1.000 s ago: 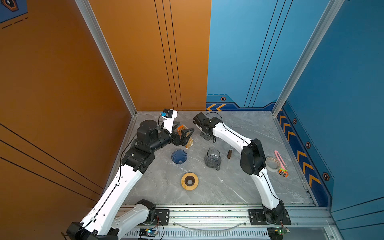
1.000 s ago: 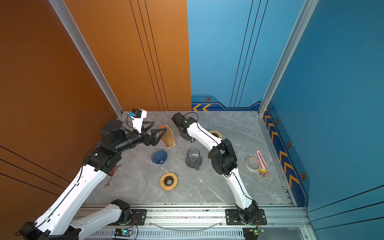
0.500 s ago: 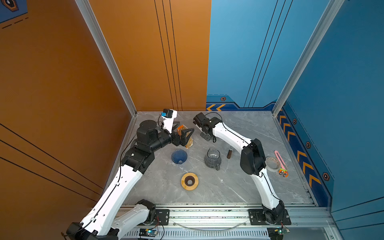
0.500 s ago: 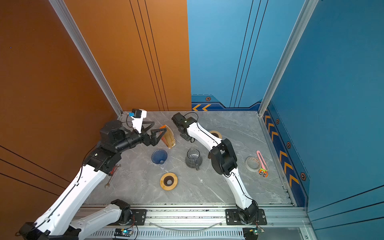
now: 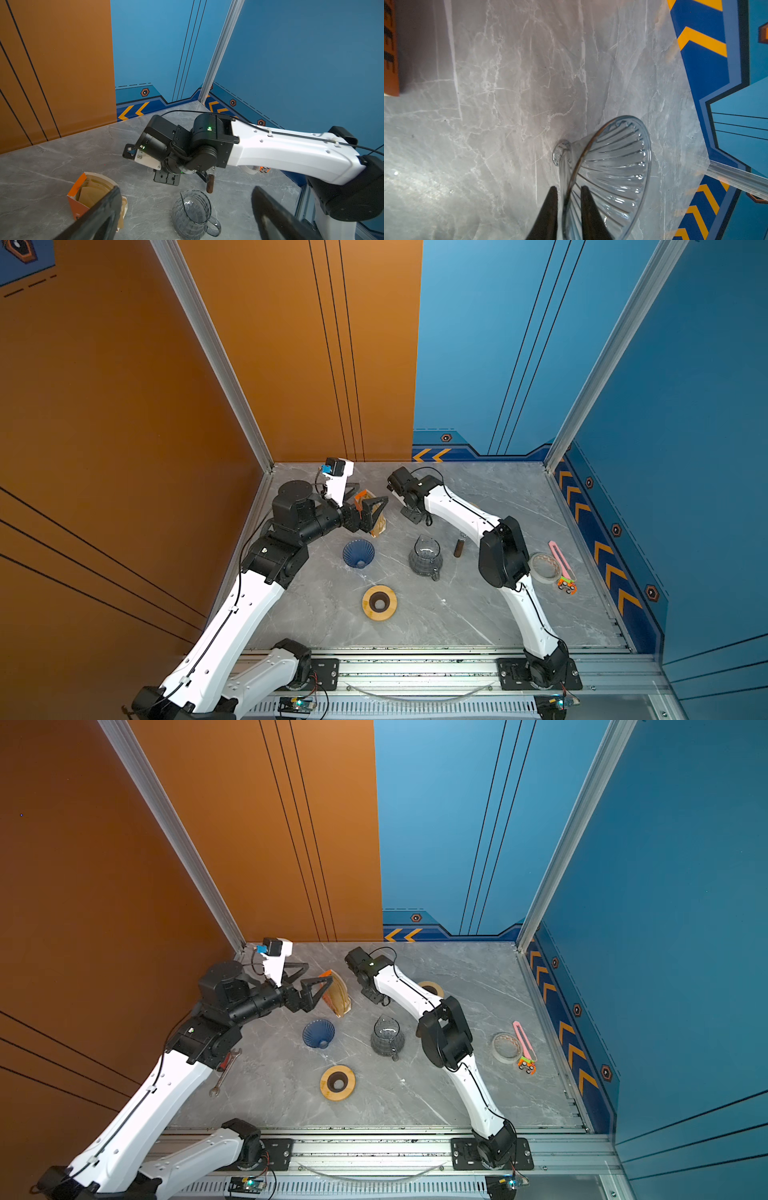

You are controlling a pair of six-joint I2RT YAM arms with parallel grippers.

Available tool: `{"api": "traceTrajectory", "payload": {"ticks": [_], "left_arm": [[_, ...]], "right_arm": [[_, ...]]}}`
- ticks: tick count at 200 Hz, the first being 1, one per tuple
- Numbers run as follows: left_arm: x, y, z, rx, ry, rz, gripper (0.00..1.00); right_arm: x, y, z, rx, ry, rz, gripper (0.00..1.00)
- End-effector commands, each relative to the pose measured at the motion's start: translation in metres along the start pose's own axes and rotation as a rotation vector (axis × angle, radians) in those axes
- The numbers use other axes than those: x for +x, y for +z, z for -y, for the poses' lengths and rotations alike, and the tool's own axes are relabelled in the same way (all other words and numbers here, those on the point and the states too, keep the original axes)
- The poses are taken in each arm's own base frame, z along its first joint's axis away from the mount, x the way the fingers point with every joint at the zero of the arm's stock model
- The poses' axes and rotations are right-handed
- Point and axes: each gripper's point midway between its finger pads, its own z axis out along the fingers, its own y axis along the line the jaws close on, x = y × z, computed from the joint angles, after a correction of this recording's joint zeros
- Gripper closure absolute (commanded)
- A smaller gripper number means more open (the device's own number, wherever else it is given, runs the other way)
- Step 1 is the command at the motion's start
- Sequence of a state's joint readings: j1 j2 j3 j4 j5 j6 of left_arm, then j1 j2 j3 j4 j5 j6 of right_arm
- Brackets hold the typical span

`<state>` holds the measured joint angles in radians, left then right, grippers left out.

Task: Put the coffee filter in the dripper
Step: 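Lift the clear glass dripper off the table with the right gripper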

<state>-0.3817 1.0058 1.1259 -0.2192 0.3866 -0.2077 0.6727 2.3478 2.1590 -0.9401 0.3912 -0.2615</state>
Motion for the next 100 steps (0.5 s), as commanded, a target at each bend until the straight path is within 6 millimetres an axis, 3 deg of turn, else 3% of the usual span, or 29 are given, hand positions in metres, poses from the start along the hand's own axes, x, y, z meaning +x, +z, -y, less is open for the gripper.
{"api": "traceTrajectory", "payload": {"ticks": [1, 100], "left_arm": [[-0.003, -0.003, 0.007, 0.024, 0.008, 0.021, 0.02], [-0.003, -0.002, 0.007, 0.025, 0.007, 0.017, 0.02]], "right_arm": [[0.01, 0.01, -0.005, -0.03, 0.011, -0.046, 0.8], [0.017, 0.029, -0.011, -0.026, 0.002, -0.083, 0.75]]}}
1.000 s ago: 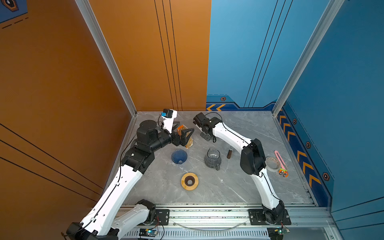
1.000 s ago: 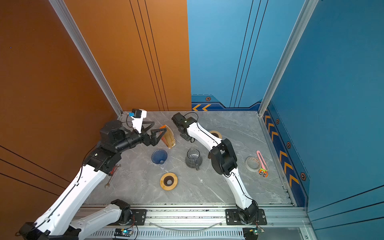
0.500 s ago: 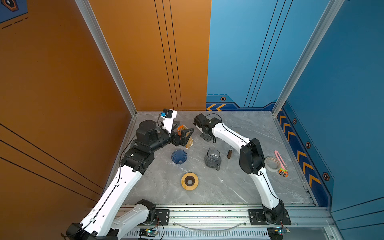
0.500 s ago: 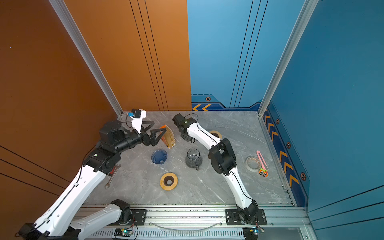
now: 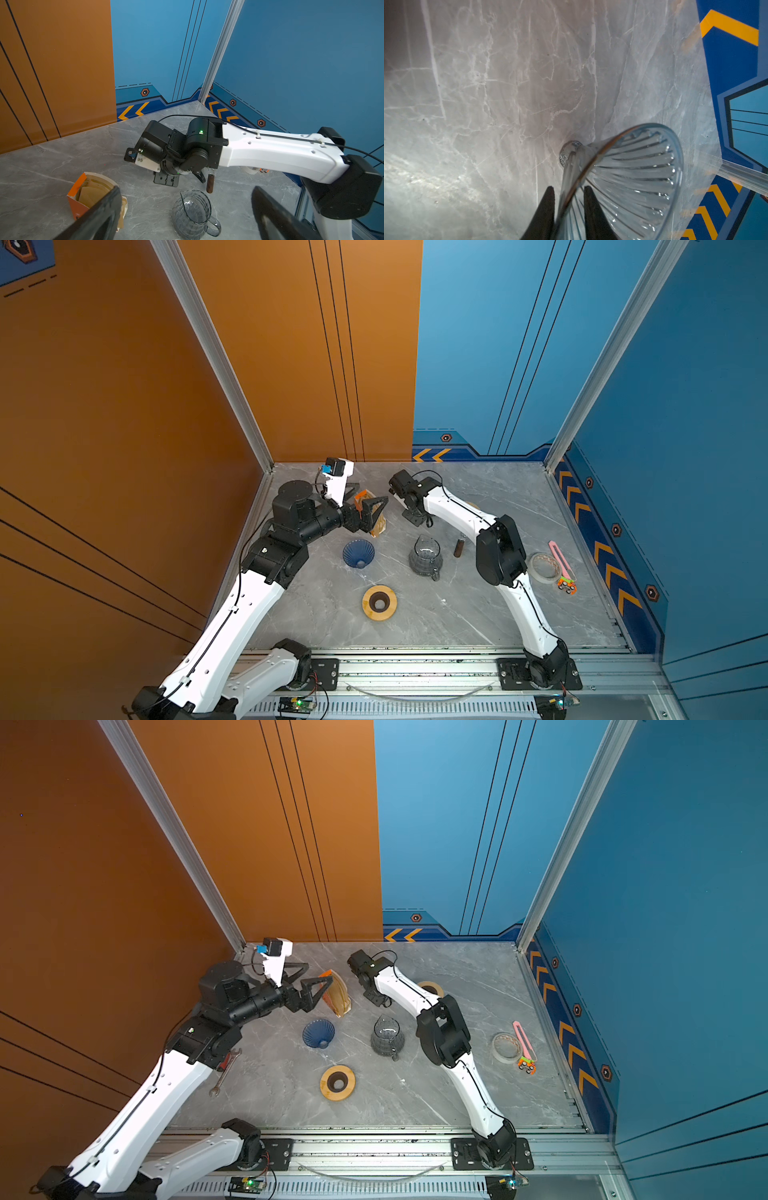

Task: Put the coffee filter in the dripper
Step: 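Lift the clear glass dripper off the table with the right gripper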

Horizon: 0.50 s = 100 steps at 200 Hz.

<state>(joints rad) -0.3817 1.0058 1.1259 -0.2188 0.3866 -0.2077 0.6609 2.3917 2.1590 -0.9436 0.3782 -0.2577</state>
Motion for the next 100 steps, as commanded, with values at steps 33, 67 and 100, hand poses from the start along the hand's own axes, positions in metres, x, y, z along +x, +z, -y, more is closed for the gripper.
{"api": "traceTrajectory", "payload": {"ticks": [33, 67, 100], "left_arm": [[-0.0025, -0.0024, 0.0063, 0.024, 0.006, 0.017, 0.02], [-0.0034, -0.0034, 0.007, 0.025, 0.008, 0.02, 0.02], [-0.0043, -0.0045, 0.0073, 0.026, 0.009, 0.024, 0.02]], "right_arm": [[0.0088, 0.0145, -0.0051, 0.006, 0.001, -0.049, 0.74], [0.0081, 0.0174, -0.0052, 0.018, 0.0, -0.048, 0.73], [0.0051, 0.0144, -0.0043, 0.028, 0.0, -0.037, 0.79]]}}
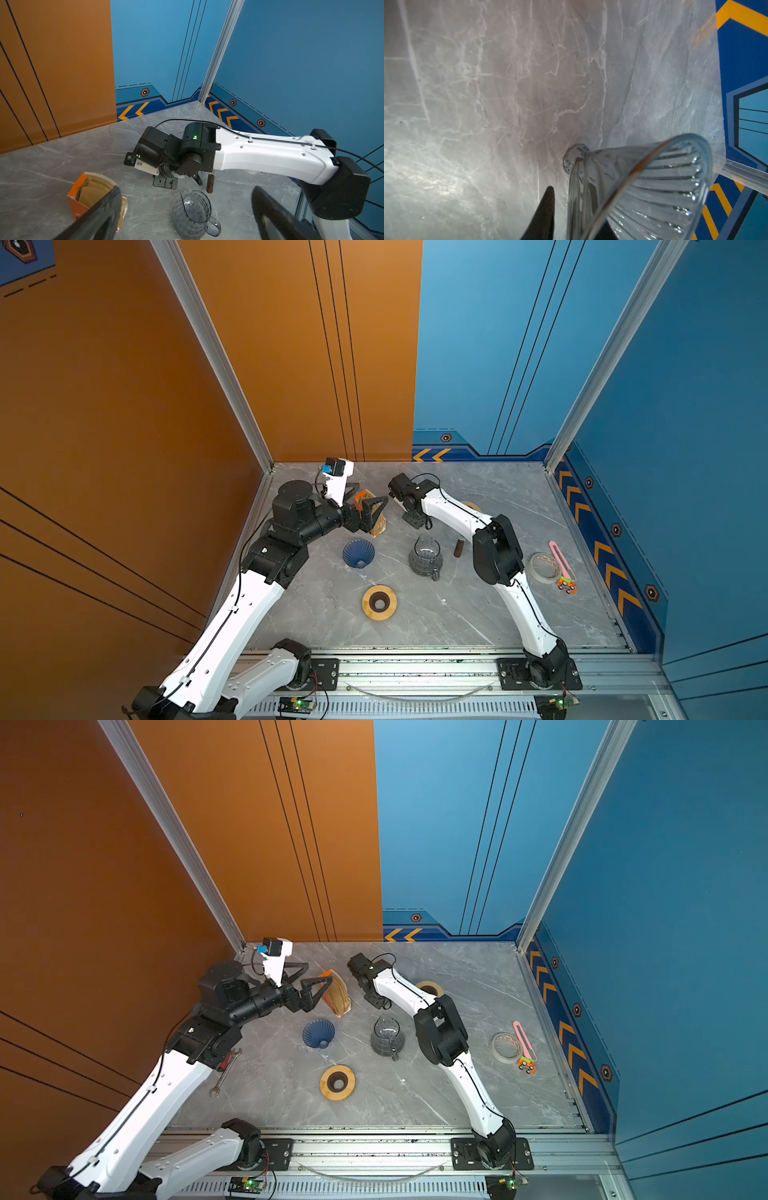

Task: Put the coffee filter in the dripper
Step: 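Lift the clear glass dripper off the table with the right gripper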

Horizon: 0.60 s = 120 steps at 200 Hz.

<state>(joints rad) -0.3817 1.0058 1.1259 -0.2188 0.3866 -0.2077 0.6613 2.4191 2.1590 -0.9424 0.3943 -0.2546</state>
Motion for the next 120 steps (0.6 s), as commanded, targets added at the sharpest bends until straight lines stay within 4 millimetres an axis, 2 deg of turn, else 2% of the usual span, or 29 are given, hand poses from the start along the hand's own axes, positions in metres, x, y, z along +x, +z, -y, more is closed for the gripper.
{"api": "traceTrajectory", "payload": {"ticks": [1, 65, 120], "left_arm": [[-0.004, -0.004, 0.007, 0.026, 0.008, 0.023, 0.02], [-0.005, -0.006, 0.008, 0.024, 0.012, 0.028, 0.02], [-0.006, -0.007, 0.008, 0.025, 0.011, 0.03, 0.02]], "right_arm": [[0.001, 0.002, 0.0, 0.019, 0.008, -0.009, 0.79], [-0.002, -0.002, 0.001, 0.04, -0.004, 0.0, 0.89], [-0.006, -0.01, 0.005, 0.066, -0.006, 0.014, 0.91]]}}
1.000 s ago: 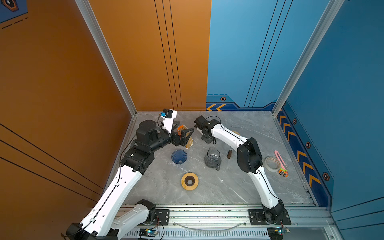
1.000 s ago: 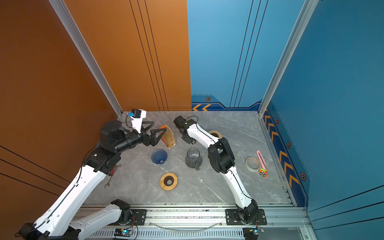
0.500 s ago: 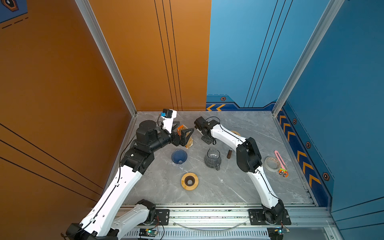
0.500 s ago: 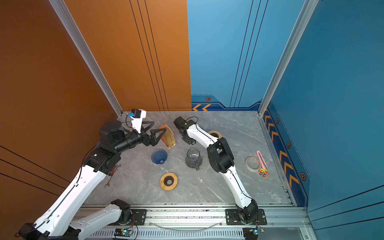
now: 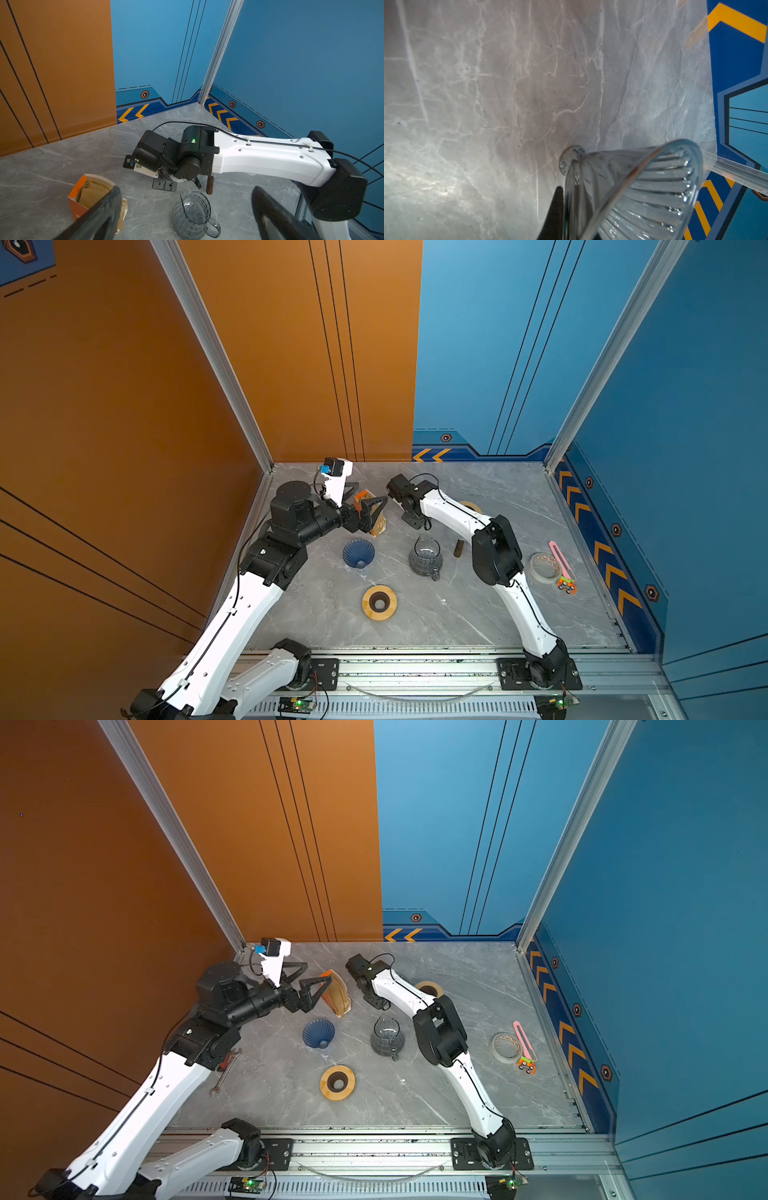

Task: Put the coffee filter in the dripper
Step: 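Lift the clear glass dripper off the table with the right gripper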

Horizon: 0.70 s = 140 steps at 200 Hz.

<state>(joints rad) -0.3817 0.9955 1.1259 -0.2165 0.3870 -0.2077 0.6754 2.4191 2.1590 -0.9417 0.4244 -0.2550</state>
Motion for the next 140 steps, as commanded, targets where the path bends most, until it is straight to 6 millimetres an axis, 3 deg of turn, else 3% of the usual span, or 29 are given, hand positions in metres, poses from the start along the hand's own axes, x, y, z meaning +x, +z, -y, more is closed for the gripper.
{"api": "traceTrajectory", "payload": {"ticks": [1, 67, 140], "left_arm": [[-0.003, -0.004, 0.006, 0.022, 0.007, 0.019, 0.02], [-0.003, -0.004, 0.006, 0.022, 0.007, 0.021, 0.02], [-0.004, -0.006, 0.006, 0.022, 0.003, 0.024, 0.03]], "right_arm": [[-0.004, -0.007, 0.007, 0.039, 0.005, 0.014, 0.92], [-0.007, -0.02, 0.016, 0.078, -0.003, 0.029, 0.94], [-0.012, -0.052, 0.04, 0.144, 0.011, 0.075, 0.94]]}}
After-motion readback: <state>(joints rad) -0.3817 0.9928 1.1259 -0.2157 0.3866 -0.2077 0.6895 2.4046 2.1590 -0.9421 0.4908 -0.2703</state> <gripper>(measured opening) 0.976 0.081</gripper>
